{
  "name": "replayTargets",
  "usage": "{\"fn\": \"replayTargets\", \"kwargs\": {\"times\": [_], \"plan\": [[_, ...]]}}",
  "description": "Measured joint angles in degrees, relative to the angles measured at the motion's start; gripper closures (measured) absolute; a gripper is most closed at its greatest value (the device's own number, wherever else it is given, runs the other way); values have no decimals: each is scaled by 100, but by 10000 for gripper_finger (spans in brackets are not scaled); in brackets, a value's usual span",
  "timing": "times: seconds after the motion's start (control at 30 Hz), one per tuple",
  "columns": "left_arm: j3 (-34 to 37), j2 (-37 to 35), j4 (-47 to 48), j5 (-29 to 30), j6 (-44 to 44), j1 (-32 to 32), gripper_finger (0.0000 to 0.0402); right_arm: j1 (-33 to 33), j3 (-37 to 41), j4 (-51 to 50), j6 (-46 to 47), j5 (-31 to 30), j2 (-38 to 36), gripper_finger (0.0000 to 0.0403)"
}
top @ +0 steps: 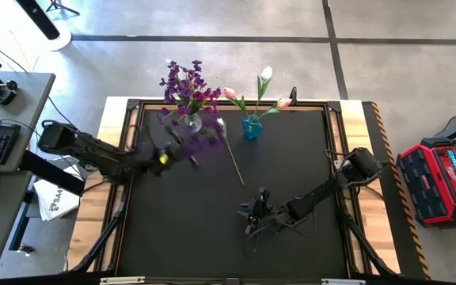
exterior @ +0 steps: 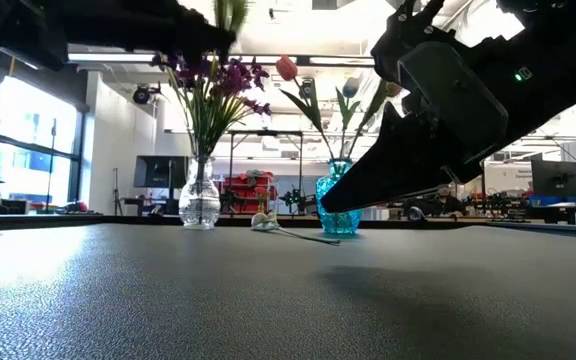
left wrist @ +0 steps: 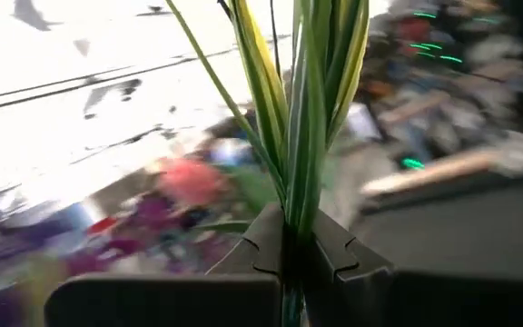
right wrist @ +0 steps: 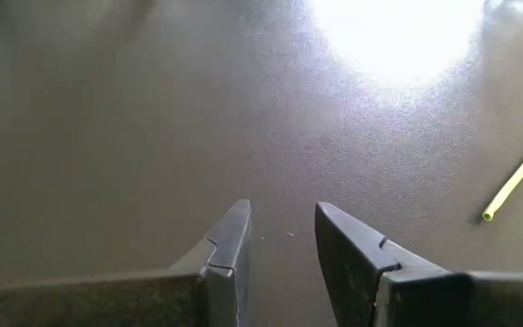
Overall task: Sort flowers into vase by color
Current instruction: Put the purple flowers into the transparent vase
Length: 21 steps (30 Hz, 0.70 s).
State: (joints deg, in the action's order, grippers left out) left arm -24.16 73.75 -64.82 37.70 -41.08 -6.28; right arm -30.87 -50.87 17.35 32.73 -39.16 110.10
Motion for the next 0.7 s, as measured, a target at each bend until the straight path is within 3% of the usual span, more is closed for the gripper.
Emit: {"fn": "replayTargets", "kwargs": {"times": [0.13,0.3,0.37,0.43,0.5,0.7], "plan": [[226,-470,-763,761,-284,27,401,0,0,17,4,22,0,311],[508,-1071,-715,2610,459,153,401,0,0,142,46,26,0,311],[742,-1234,-709,2111,966,203,400,0,0,244,42,26,0,311],[985,-1330,-686,803,1358,295,401,0,0,345,41,28,0,311],[1158,-1360,-650,-51,1524,408,401,0,0,406,42,37,0,311],[1484,-1356,-542,-4,1202,855,401,0,0,440,83,70,0,311]]}}
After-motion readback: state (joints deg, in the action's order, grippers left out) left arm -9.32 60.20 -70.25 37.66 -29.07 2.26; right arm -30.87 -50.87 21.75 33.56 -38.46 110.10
